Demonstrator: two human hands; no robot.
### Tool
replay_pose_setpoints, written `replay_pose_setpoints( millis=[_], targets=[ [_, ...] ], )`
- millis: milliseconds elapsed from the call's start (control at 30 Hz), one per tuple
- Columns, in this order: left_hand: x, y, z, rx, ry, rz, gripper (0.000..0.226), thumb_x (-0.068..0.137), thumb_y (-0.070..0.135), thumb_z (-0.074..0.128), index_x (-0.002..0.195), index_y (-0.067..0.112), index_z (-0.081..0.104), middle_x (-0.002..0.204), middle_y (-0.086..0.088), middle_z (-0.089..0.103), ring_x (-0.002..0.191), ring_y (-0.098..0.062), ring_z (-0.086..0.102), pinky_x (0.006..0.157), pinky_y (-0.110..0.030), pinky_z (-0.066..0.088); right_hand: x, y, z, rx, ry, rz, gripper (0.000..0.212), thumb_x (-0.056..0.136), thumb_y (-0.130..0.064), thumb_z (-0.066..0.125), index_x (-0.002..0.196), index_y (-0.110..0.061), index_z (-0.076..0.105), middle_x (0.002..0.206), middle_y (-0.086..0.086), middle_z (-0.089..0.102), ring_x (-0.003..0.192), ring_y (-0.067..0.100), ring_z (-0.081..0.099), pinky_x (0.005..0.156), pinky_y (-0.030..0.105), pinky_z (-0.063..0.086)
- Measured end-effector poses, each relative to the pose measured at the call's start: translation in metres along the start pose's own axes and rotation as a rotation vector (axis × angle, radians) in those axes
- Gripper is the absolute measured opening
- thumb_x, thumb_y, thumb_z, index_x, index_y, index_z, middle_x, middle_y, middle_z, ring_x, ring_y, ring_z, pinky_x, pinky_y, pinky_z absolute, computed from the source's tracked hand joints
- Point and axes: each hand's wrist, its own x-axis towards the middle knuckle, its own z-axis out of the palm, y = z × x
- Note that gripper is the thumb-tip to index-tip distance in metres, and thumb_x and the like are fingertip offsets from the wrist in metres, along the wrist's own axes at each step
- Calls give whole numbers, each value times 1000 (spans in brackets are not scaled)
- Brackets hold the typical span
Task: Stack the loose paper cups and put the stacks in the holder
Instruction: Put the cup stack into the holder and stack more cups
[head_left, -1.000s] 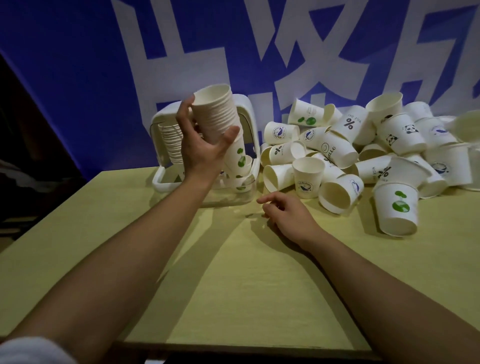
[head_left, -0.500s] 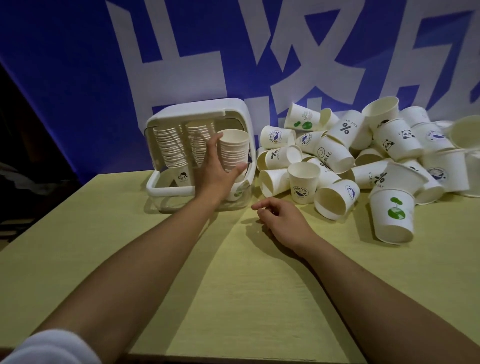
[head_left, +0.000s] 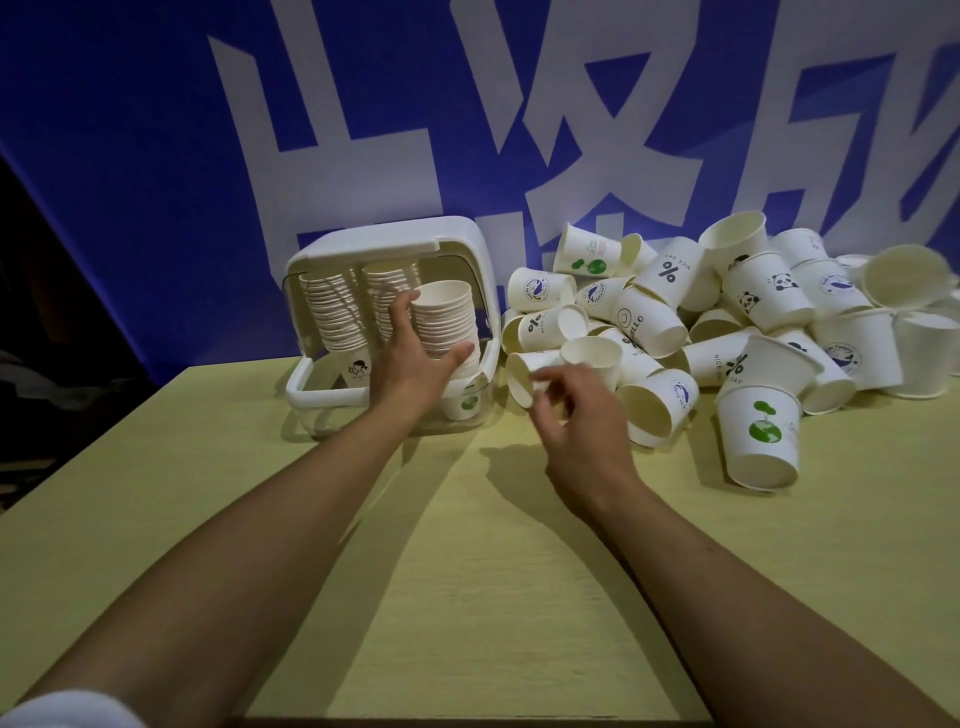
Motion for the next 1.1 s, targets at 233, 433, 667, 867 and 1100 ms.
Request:
replay_pose_setpoints(
  millis=[233,433,667,867,1100],
  targets=[
    [-16,2,-3,28,123,129,101,81,42,81,153,33,12,162,-8,23,147,-30,26,116,-52,30,19,18,-19,-516,235,137,52,86,-33,68,134,-26,52,139,6,45,131,30,31,105,50,26],
    [-73,44,37,-220,52,409,51,88,12,72,134,21,53,128,1,53,109,-13,49,94,-36,50,17,29,-18,-666,95,250,54,87,-37,62,137,-26,46,149,6,36,139,33,21,111,54,16],
    [-67,76,91,-185,-307,189,53,97,31,62,145,37,42,149,4,44,136,-19,39,113,-39,37,12,34,-29,-580,38,368,56,88,-37,65,138,-28,44,143,6,41,135,33,28,102,52,33],
    [-65,72,108,-284,-357,174,50,97,36,63,144,32,47,145,0,51,134,-20,45,111,-37,39,15,37,-34,-561,2,355,62,88,-33,66,143,-32,38,145,2,41,134,30,28,98,49,37],
    [-85,55,90,-403,-96,109,74,89,44,71,150,35,31,150,3,43,133,-17,45,107,-40,45,13,38,-32,-541,18,410,65,84,-42,68,141,-28,39,140,3,39,131,30,29,94,52,45]
  ],
)
